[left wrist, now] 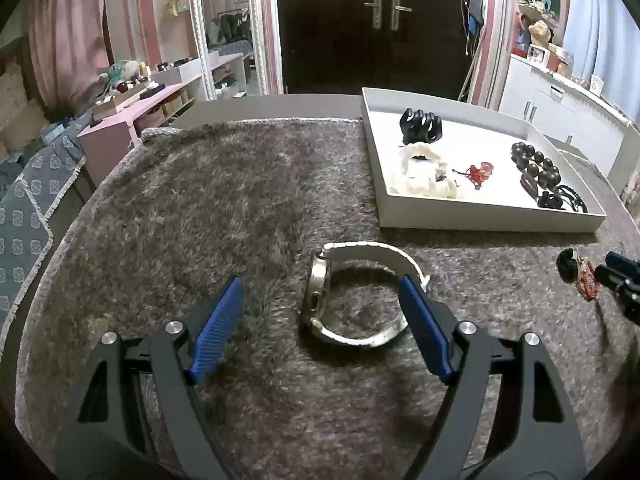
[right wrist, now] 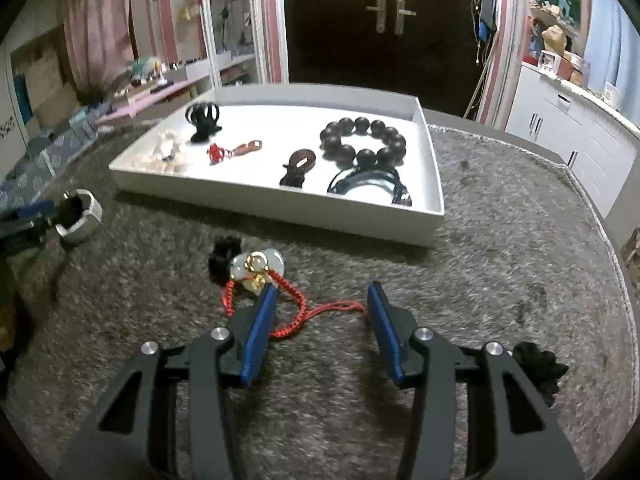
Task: Organize jewelry
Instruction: 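Grasp the white-band watch with the left tool while the right tool grasps the red-cord bracelet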
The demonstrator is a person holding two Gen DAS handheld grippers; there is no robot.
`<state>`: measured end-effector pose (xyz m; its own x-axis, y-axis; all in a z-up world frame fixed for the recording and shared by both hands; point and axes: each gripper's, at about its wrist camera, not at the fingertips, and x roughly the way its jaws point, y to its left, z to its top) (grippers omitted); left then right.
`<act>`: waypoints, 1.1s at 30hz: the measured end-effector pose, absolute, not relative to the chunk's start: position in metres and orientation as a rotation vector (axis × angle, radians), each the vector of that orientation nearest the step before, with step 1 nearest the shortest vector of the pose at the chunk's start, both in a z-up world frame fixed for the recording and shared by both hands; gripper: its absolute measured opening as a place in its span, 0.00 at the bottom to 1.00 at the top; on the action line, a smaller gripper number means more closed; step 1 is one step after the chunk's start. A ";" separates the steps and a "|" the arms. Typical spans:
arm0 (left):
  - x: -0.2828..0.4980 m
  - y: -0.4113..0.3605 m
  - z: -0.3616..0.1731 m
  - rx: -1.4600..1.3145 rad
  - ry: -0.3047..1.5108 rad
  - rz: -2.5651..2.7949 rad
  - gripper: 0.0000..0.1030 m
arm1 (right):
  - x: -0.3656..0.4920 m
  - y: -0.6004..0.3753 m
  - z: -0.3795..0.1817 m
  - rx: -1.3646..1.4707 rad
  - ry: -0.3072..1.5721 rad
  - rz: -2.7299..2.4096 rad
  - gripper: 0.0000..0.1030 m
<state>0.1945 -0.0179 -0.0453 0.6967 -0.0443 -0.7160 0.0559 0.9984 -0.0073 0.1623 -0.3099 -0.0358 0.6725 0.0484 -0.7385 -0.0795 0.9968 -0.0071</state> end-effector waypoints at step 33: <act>0.196 -0.026 -0.058 0.040 0.871 -0.101 0.12 | 0.146 -0.345 -0.009 0.014 0.761 0.010 0.03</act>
